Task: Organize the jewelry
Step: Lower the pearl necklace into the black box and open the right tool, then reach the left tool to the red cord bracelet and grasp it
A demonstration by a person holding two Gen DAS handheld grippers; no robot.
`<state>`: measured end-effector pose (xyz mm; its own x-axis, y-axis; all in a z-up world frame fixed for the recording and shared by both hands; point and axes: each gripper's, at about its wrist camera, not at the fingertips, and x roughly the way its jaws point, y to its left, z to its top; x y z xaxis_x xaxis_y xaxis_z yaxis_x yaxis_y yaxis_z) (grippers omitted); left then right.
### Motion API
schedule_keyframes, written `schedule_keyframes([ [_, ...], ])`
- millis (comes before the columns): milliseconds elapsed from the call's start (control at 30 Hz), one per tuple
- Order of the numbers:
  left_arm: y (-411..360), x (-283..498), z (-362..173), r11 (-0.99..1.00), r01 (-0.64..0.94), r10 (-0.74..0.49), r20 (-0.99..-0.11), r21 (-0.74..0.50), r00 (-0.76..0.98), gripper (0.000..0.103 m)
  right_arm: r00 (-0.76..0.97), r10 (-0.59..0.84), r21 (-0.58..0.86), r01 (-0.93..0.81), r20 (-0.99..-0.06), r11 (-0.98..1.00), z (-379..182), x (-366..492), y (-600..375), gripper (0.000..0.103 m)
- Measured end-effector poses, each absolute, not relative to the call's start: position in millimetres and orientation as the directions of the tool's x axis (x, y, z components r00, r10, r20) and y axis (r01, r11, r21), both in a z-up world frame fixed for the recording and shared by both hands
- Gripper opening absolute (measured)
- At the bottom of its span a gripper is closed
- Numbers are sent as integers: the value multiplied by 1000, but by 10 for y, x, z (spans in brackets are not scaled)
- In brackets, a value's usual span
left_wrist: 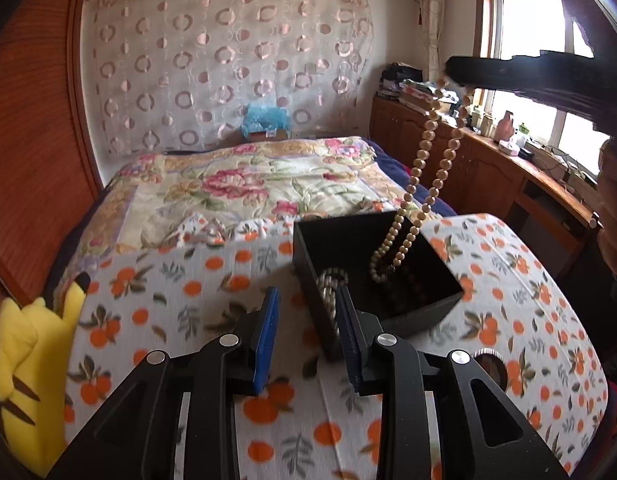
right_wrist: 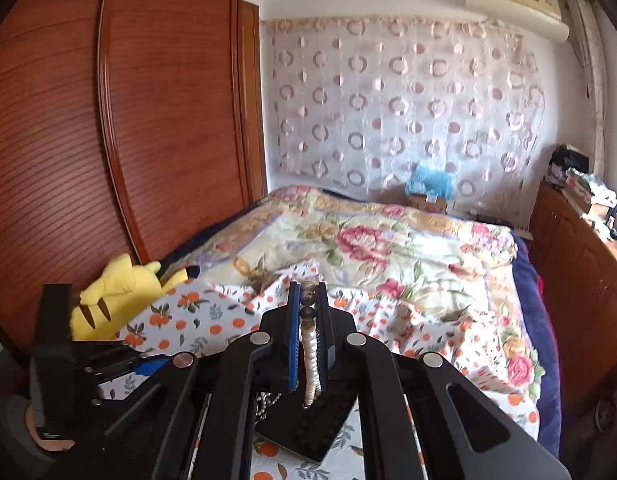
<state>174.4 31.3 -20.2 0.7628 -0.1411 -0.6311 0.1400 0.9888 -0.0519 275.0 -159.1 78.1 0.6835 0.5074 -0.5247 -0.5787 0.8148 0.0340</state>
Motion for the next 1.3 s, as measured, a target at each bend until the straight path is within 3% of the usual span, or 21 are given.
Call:
schedule_keyframes([
  [267,349,1443,-357,988,146,-149,-639,-58,755,35,645,514,58,-590,-566,805,517,2780,-1401,9],
  [600,268,1101,-442,983,174,-174,-639,-63,750,56,622,510,60,-598,-594,799,227,2501,-1522,11],
  [933,286,765,-668,979,180,-194,-676,-91,711,57,604,501,55,-603,-620,796,-316,1639,-2021,12],
  [1000,293,700,-698,980,178,-191,-683,-90,705,57,591,505,62,-609,-629,790,-405,1504,-2079,16],
  [1067,295,643,-709,980,177,-192,-686,-93,702,57,582,503,60,-614,-639,787,-524,1340,-2110,27],
  [1300,256,457,-733,976,195,-211,-691,-102,692,58,536,515,107,-616,-668,780,-826,978,-2108,29],
])
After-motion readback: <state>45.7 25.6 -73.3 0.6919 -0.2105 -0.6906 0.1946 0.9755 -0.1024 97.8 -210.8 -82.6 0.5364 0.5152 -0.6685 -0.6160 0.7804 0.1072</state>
